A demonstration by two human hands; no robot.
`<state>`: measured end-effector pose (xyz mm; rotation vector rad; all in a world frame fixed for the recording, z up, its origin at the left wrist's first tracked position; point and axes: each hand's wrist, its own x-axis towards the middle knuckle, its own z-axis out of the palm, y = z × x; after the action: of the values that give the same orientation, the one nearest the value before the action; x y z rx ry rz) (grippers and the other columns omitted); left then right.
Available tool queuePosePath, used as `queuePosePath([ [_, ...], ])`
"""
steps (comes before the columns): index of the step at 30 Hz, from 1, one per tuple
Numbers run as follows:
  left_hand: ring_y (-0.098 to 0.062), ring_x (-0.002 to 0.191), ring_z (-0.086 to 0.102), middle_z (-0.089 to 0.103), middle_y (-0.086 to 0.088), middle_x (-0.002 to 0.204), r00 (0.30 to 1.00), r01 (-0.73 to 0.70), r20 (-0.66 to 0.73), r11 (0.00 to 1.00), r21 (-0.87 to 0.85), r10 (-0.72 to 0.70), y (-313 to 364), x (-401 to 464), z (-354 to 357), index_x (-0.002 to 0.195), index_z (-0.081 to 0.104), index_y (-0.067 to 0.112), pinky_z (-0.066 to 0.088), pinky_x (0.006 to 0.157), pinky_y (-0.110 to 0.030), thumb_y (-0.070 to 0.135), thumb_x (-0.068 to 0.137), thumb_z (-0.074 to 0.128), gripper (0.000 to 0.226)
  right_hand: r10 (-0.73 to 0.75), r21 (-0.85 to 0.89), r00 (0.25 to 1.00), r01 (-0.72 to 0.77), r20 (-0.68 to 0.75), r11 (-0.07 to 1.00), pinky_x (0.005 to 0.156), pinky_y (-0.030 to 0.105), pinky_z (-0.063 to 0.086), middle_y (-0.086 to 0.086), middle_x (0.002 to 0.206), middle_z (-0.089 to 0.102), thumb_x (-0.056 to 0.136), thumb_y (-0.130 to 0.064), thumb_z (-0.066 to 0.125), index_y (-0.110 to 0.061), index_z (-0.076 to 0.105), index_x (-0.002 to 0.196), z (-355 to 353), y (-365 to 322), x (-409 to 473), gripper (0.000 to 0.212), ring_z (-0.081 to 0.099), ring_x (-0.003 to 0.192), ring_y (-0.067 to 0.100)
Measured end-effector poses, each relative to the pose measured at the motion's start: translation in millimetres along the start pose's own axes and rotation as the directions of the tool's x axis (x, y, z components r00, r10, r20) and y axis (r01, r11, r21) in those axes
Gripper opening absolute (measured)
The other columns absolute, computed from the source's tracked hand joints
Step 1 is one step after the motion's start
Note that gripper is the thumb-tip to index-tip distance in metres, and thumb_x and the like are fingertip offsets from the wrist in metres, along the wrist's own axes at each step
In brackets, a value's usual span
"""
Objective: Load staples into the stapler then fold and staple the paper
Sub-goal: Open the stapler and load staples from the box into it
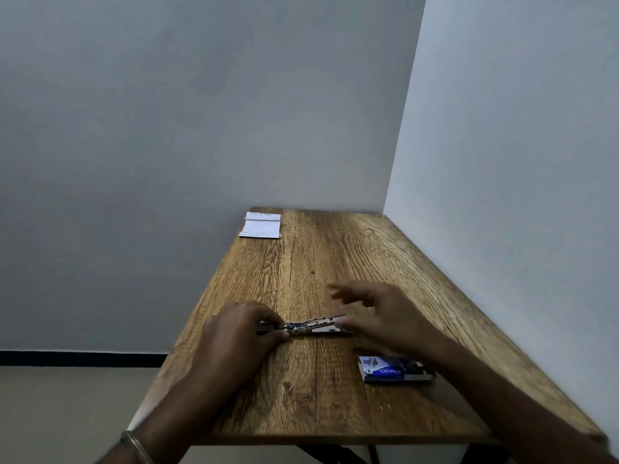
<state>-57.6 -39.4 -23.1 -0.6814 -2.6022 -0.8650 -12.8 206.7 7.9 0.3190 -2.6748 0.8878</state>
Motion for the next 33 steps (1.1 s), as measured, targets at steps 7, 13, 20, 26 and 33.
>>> queuePosePath([
  [7, -0.005, 0.094, 0.057, 0.065, 0.013, 0.108, 0.997, 0.044, 0.062, 0.998, -0.046, -0.041, -9.5, 2.6, -1.3, 0.121, 0.065, 0.030, 0.052, 0.082, -0.029, 0.045, 0.076, 0.078, 0.049, 0.299, 0.244, 0.954, -0.296, 0.028, 0.923, 0.077, 0.018, 0.058, -0.009, 0.106, 0.074, 0.080, -0.019, 0.080, -0.028, 0.071, 0.111, -12.2, 22.1, -15.7, 0.033, 0.069, 0.092, -0.003],
  [13, 0.000, 0.086, 0.055, 0.062, 0.014, 0.101, 0.989, 0.057, 0.140, 0.998, -0.011, -0.055, -29.5, 4.0, -21.0, 0.097, 0.071, 0.035, 0.045, 0.069, -0.019, 0.042, 0.079, 0.077, 0.021, 0.179, -0.062, 0.968, -0.171, 0.174, 0.983, 0.078, 0.014, 0.047, -0.017, 0.098, 0.066, 0.080, -0.025, 0.081, -0.028, 0.076, 0.104, -5.1, 16.6, -0.9, 0.025, 0.061, 0.093, -0.002],
  [20, -0.011, 0.082, 0.070, 0.076, 0.004, 0.084, 0.975, 0.174, 0.186, 0.939, -0.296, -0.123, -22.6, 13.7, -34.9, 0.085, 0.075, 0.027, 0.055, 0.072, -0.030, 0.028, 0.077, 0.080, 0.009, 0.083, -0.032, 0.976, -0.078, 0.203, 0.996, 0.084, 0.019, 0.050, -0.017, 0.099, 0.062, 0.089, -0.023, 0.071, -0.028, 0.068, 0.102, -0.9, 18.9, -4.3, 0.014, 0.060, 0.093, -0.001],
  [26, -0.011, 0.081, 0.074, 0.078, 0.001, 0.086, 0.990, 0.067, 0.143, 0.906, -0.418, -0.007, 14.2, 34.8, -26.1, 0.084, 0.075, 0.021, 0.058, 0.074, -0.032, 0.033, 0.068, 0.083, 0.021, 0.128, 0.349, 0.974, -0.188, 0.187, 0.918, 0.084, 0.024, 0.055, -0.004, 0.101, 0.077, 0.096, -0.019, 0.062, -0.020, 0.065, 0.111, -0.7, 23.5, -3.8, 0.015, 0.072, 0.095, 0.005],
  [33, 0.010, 0.079, 0.066, 0.072, 0.018, 0.083, 0.987, -0.056, 0.141, 0.980, -0.190, 0.083, 43.4, 55.7, 5.1, 0.092, 0.078, 0.026, 0.054, 0.068, -0.013, 0.026, 0.078, 0.081, 0.014, 0.135, 0.448, 0.980, -0.188, 0.147, 0.874, 0.080, 0.028, 0.058, -0.002, 0.092, 0.079, 0.098, -0.016, 0.060, -0.015, 0.064, 0.109, 2.9, 30.6, 1.7, 0.012, 0.075, 0.090, 0.009],
])
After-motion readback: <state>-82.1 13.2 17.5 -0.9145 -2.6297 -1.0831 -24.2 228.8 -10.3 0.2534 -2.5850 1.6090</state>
